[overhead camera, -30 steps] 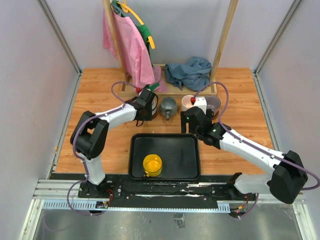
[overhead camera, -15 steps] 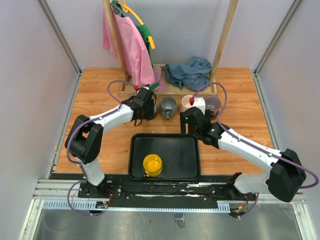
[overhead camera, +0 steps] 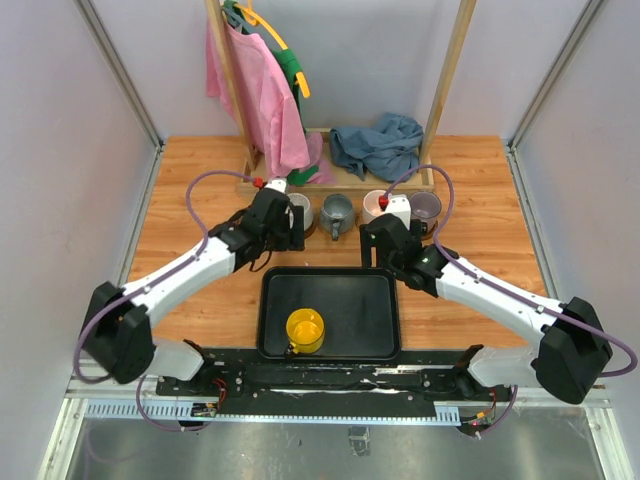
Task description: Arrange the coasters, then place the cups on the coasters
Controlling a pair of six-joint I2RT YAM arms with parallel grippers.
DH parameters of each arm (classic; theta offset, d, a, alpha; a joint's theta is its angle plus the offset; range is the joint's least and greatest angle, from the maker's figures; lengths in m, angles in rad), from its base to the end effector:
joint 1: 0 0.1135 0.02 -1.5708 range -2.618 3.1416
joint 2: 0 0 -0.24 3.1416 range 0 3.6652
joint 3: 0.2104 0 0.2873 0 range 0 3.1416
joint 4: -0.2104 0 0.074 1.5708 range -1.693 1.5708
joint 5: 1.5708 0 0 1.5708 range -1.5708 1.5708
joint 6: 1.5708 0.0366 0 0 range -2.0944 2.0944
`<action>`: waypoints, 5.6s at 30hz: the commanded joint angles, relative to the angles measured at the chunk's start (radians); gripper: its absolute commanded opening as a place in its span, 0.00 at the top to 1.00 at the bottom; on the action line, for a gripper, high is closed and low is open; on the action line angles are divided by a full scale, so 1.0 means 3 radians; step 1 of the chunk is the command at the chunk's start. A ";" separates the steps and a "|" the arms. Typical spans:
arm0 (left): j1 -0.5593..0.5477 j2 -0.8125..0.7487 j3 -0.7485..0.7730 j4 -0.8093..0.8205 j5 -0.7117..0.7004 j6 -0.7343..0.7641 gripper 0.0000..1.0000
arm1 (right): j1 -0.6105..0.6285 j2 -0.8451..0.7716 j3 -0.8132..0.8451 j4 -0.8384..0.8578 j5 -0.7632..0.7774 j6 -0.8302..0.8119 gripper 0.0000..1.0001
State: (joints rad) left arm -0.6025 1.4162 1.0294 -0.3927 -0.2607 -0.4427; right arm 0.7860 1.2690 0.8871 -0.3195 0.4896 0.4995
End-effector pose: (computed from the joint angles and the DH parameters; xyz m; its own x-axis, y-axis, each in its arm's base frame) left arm 0.2885 -0.1870 0.2233 -0.6932 -0.0256 -0.7203 0.1102 0.9839 -0.1410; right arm 0.2333 0.2093 0.2250 -0.5778 0.0197 -0.8160 -0.1068 0.9893 0.0995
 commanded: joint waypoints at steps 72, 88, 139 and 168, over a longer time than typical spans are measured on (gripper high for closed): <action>-0.1802 -0.1385 -0.1463 -0.0505 -0.0129 -0.1031 0.16 | -0.0099 -0.0113 -0.0387 0.0063 -0.0364 0.0252 0.09; -0.1802 -0.0872 -0.1318 -0.0164 -0.0392 -0.0687 0.29 | -0.0099 -0.0114 -0.0387 0.0052 -0.0370 0.0250 0.09; -0.1802 -0.0815 -0.1627 -0.0206 -0.0647 -0.1029 0.78 | -0.0098 0.0033 -0.0308 0.0051 -0.0456 0.0237 0.09; -0.1801 -0.1121 -0.1134 -0.0450 -0.1131 -0.1096 1.00 | -0.0098 -0.0109 -0.0457 -0.0006 -0.0297 0.0237 0.09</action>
State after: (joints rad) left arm -1.1366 1.1572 0.6106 -0.5301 -0.4927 -0.7460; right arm 0.7849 1.2701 0.7731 -0.3046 0.3561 0.5686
